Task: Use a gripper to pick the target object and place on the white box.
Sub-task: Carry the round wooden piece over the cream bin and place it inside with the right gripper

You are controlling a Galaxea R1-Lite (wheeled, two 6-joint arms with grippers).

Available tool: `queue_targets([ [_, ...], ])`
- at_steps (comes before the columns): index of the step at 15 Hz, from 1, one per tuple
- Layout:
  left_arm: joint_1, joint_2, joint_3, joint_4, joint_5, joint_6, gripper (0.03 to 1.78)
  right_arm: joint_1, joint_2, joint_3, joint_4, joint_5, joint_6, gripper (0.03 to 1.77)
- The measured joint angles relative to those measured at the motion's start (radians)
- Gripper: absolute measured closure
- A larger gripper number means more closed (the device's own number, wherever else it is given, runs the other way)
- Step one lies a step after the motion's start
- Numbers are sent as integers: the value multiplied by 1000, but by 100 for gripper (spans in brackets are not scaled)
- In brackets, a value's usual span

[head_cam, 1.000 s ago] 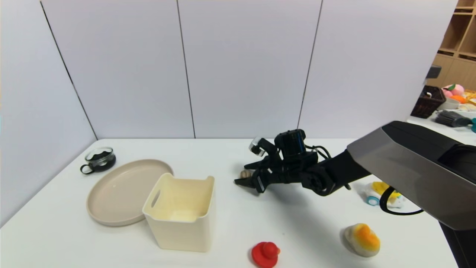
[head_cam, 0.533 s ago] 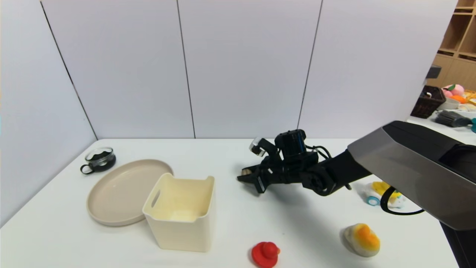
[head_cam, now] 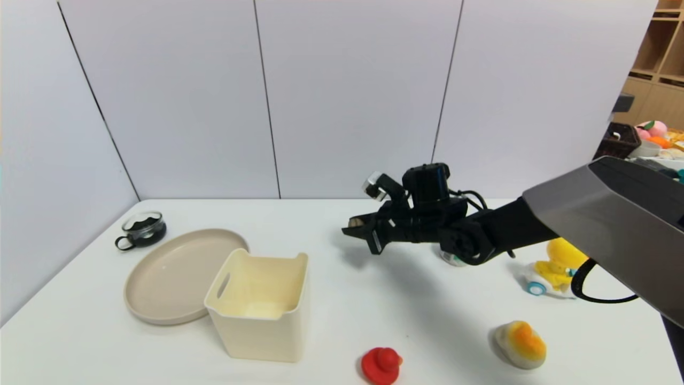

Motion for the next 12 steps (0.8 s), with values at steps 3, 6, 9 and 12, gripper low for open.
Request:
queue_targets([
  [3,0,0,0,0,0,0,12,0,-76,-63,-58,53,56,128],
  [6,0,0,0,0,0,0,12,11,-153,-115,-67,131,134,128],
  [9,0,0,0,0,0,0,12,44,-216,-135,-58,236,156,128],
  [12,0,0,0,0,0,0,12,82,-256,-103,-54,355,154,128],
])
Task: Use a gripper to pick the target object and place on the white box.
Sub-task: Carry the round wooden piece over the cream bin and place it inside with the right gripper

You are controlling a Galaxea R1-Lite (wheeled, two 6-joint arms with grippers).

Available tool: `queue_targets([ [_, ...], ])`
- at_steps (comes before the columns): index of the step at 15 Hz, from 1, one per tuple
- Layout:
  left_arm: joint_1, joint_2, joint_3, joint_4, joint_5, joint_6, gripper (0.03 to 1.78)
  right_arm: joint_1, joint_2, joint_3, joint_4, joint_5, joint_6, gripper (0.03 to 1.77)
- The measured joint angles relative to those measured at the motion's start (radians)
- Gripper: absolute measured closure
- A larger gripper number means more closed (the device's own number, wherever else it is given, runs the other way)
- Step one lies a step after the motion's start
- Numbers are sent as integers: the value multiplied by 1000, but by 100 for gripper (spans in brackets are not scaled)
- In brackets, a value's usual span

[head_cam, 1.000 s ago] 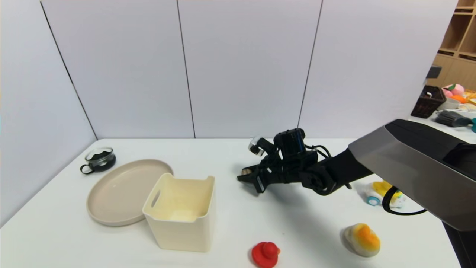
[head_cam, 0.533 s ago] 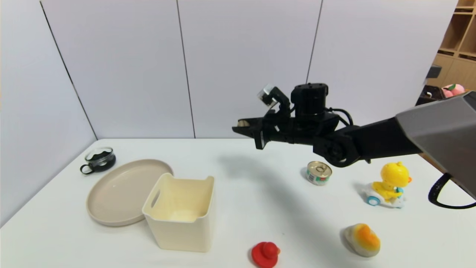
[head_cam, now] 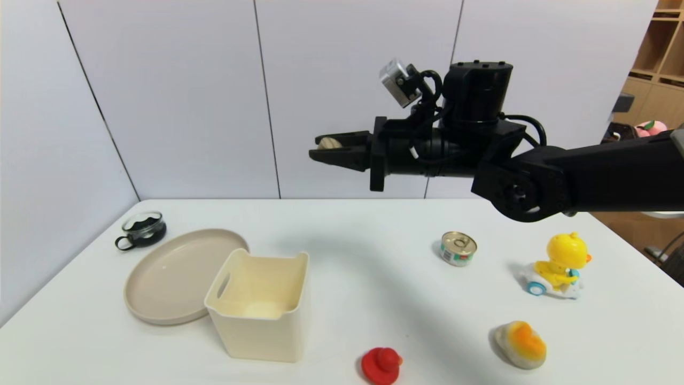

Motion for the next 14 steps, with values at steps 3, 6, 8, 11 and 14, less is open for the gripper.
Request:
queue_targets([
  [3,0,0,0,0,0,0,12,54,-20,40,30,19,-3,128],
  [6,0,0,0,0,0,0,12,124,-34,64,62,15,-10,128],
  [8,0,0,0,0,0,0,12,177,-33,84,58,9,-28,128],
  [11,0,0,0,0,0,0,12,224,-18,137,60,4,-100,128],
  [14,0,0,0,0,0,0,12,251,20,186,64,-26,-216,128],
])
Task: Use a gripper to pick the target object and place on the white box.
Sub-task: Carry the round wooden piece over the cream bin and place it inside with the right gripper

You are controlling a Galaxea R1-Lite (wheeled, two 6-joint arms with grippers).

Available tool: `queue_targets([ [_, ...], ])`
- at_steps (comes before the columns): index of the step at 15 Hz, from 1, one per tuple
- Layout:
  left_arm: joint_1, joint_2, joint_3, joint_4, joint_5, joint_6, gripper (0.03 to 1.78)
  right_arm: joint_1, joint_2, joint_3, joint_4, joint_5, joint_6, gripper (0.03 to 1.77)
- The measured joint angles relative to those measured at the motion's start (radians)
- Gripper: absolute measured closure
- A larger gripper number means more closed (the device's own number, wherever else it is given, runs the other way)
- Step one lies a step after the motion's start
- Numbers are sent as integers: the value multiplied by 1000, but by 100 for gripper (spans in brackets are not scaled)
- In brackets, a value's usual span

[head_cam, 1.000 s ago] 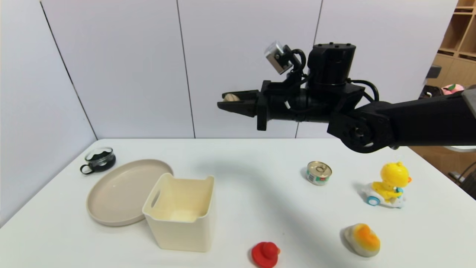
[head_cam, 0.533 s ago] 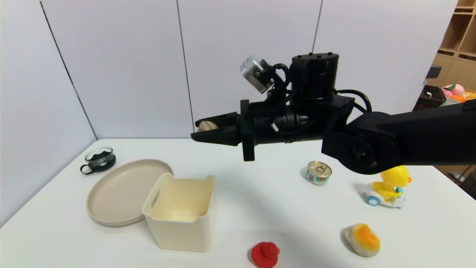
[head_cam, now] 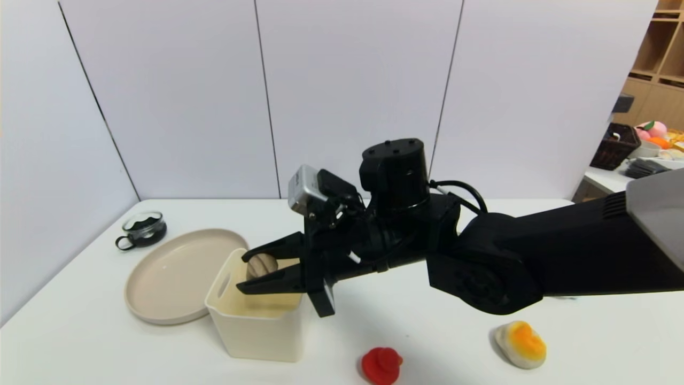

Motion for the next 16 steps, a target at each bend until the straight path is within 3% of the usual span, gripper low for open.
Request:
queue_targets([
  [3,0,0,0,0,0,0,12,18,45,7,-6,-25,-8,128],
  [9,0,0,0,0,0,0,12,24,112,-50,-10,-159,32,128],
  [16,0,0,0,0,0,0,12,23,111,-54,-12,-163,29,128],
])
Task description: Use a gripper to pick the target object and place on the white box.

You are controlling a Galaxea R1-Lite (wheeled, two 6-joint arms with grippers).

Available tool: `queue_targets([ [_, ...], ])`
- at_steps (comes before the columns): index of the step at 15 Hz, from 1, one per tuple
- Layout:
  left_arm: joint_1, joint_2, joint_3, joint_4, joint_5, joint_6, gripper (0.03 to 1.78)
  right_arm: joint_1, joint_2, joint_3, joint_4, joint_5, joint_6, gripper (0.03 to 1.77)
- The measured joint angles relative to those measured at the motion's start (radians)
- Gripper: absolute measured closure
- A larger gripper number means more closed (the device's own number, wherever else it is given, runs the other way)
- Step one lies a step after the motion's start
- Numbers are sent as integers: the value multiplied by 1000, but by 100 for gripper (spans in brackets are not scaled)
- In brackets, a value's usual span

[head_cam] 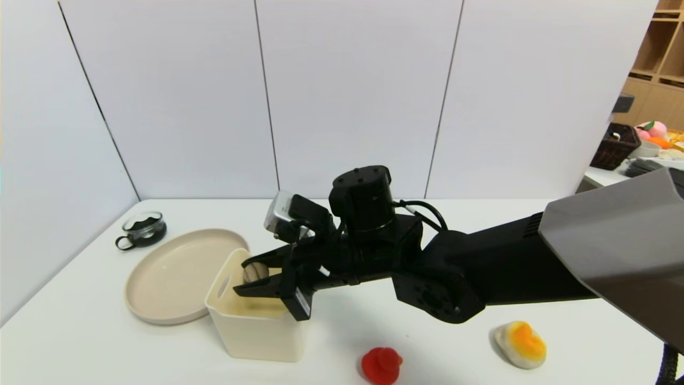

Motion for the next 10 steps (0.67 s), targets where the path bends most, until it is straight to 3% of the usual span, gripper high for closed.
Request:
queue_targets([
  [4,0,0,0,0,0,0,12,-9,-13,10,-2,-32,-3,83],
  [10,0,0,0,0,0,0,12,-34,-65,6,-1,-43,13,43],
])
